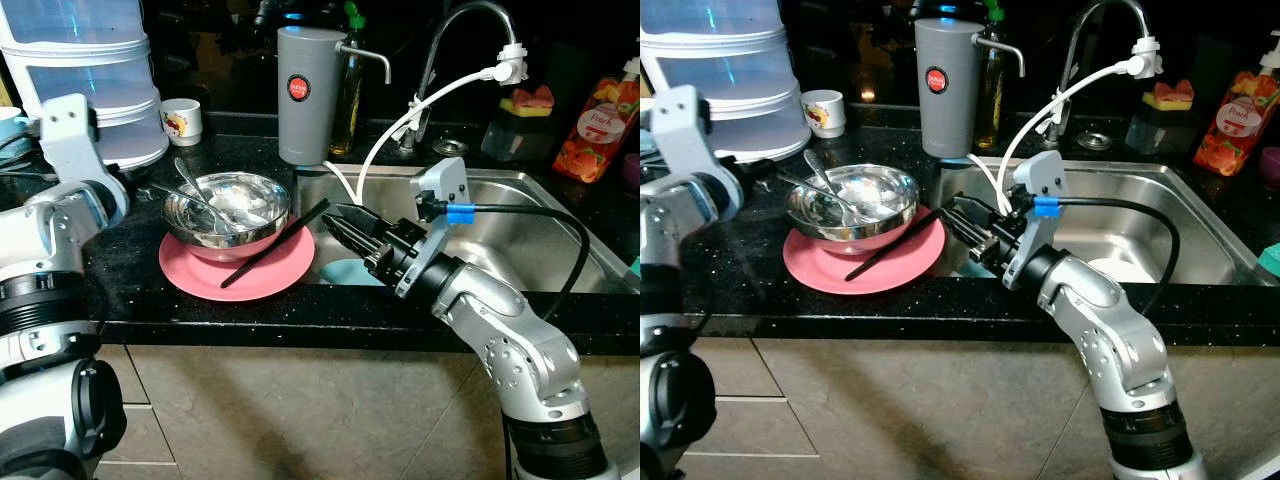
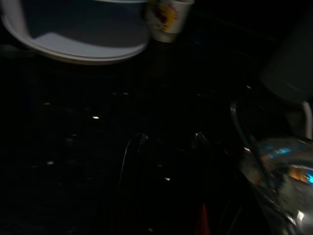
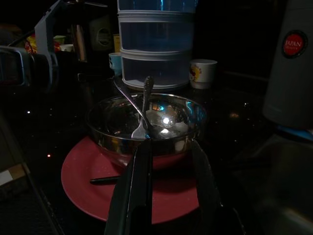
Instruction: Kitchen organization
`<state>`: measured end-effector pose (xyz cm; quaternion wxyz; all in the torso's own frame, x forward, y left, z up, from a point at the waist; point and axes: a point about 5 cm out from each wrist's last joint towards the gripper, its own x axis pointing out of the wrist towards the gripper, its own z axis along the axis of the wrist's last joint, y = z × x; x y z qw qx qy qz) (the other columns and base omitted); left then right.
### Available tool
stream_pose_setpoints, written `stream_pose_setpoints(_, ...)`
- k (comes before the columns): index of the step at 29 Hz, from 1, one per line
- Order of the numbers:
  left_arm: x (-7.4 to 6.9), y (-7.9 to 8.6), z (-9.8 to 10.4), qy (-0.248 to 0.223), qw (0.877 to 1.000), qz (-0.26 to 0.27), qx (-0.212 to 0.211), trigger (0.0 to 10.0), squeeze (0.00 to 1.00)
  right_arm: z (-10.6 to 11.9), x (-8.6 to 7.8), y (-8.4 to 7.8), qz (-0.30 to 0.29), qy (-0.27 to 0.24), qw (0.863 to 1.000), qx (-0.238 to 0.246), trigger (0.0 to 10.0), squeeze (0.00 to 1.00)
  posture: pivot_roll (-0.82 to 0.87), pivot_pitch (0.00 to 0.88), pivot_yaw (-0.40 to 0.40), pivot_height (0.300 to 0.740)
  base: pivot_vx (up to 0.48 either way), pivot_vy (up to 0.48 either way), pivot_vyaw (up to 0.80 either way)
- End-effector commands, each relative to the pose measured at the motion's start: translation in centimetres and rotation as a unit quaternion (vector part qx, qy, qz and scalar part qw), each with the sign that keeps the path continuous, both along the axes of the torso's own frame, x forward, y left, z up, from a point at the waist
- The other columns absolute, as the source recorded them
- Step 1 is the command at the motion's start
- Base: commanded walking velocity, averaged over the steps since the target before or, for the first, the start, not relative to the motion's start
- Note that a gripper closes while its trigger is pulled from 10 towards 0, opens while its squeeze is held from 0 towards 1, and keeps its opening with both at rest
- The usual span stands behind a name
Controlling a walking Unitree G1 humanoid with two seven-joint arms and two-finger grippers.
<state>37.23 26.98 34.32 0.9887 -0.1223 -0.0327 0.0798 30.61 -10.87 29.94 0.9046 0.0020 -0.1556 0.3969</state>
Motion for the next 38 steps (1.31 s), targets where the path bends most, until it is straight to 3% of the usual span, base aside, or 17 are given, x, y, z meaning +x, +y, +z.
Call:
stream_pose_setpoints(1, 0.1, 0.3, 0.1, -0.002, 1.0, 0.012, -0.005, 10.0, 0.0, 0.1, -0.2, -0.1, -0.003, -0.002, 1.0, 0.001, 10.0, 0.0, 0.11, 0.158, -0.055, 0.74, 0.0, 0.0, 0.0)
stream_pose_setpoints(11, 1.7, -1.3, 0.0, -0.026, 0.995, -0.062, -0.077, 10.0, 0.0, 0.7, -0.4, 0.0, -0.004, -0.011, 1.0, 0.012, 10.0, 0.0, 0.1, 0.156, -0.061, 0.74, 0.0, 0.0, 0.0)
stream_pose_setpoints(18, 2.1, -1.4, 0.2, -0.036, 0.99, -0.069, -0.115, 10.0, 0.0, 0.8, -0.4, 0.0, -0.005, -0.012, 1.0, 0.013, 10.0, 0.0, 0.09, 0.153, -0.06, 0.74, 0.0, 0.0, 0.0)
stream_pose_setpoints(21, 2.5, -1.5, 0.0, -0.035, 0.985, -0.076, -0.153, 10.0, 0.0, 0.8, -0.4, 0.0, -0.006, -0.012, 1.0, 0.013, 10.0, 0.0, 0.09, 0.15, -0.06, 0.74, 0.0, 0.0, 0.0)
stream_pose_setpoints(22, 2.7, -1.4, -0.3, -0.032, 0.981, -0.077, -0.175, 9.3, 0.0, 0.8, -0.4, 0.1, -0.006, -0.013, 1.0, 0.014, 10.0, 0.0, 0.09, 0.148, -0.06, 0.74, 0.0, 0.0, 0.0)
stream_pose_setpoints(23, 2.8, -1.3, -0.5, -0.029, 0.978, -0.079, -0.19, 8.0, 0.0, 0.8, -0.4, 0.1, -0.006, -0.014, 1.0, 0.014, 10.0, 0.0, 0.09, 0.148, -0.06, 0.74, 0.0, 0.0, 0.0)
stream_pose_setpoints(28, 2.8, -1.3, -0.7, -0.027, 0.975, -0.083, -0.203, 8.3, 0.0, 0.9, -0.5, 0.1, -0.006, -0.014, 1.0, 0.014, 10.0, 0.0, 0.09, 0.148, -0.06, 0.74, 0.0, 0.0, 0.0)
stream_pose_setpoints(29, 2.9, -1.3, -1.1, -0.022, 0.972, -0.084, -0.219, 6.7, 0.0, 0.9, -0.4, 0.1, -0.006, -0.015, 1.0, 0.015, 10.0, 0.0, 0.09, 0.142, -0.06, 0.74, 0.0, 0.0, 0.0)
stream_pose_setpoints(30, 2.9, -1.3, -1.1, -0.022, 0.972, -0.084, -0.219, 6.7, 0.0, 0.9, -0.4, 0.1, -0.006, -0.015, 1.0, 0.015, 10.0, 0.0, 0.09, 0.142, -0.06, 0.74, 0.0, 0.0, 0.0)
stream_pose_setpoints(31, 3.0, -1.2, -1.5, -0.018, 0.97, -0.083, -0.227, 4.7, 0.0, 0.9, -0.4, 0.1, -0.007, -0.015, 1.0, 0.015, 10.0, 0.0, 0.09, 0.141, -0.06, 0.74, 0.0, 0.0, 0.0)
stream_pose_setpoints(32, 3.0, -1.2, -1.5, -0.018, 0.97, -0.083, -0.227, 4.7, 0.0, 0.9, -0.4, 0.1, -0.007, -0.015, 1.0, 0.015, 10.0, 0.0, 0.09, 0.141, -0.06, 0.74, 0.0, 0.0, 0.0)
stream_pose_setpoints(33, 3.1, -1.2, -1.7, -0.016, 0.97, -0.083, -0.23, 0.0, 0.0, 0.9, -0.4, 0.0, -0.008, -0.016, 1.0, 0.016, 10.0, 0.0, 0.09, 0.141, -0.06, 0.74, 0.0, 0.0, 0.0)
stream_pose_setpoints(38, 3.1, -1.2, -1.2, -0.027, 0.969, -0.088, -0.228, 0.0, 0.0, 1.0, -0.4, 0.0, -0.012, -0.017, 1.0, 0.019, 10.0, 0.0, 0.09, 0.141, -0.06, 0.74, 0.0, 0.0, 0.0)
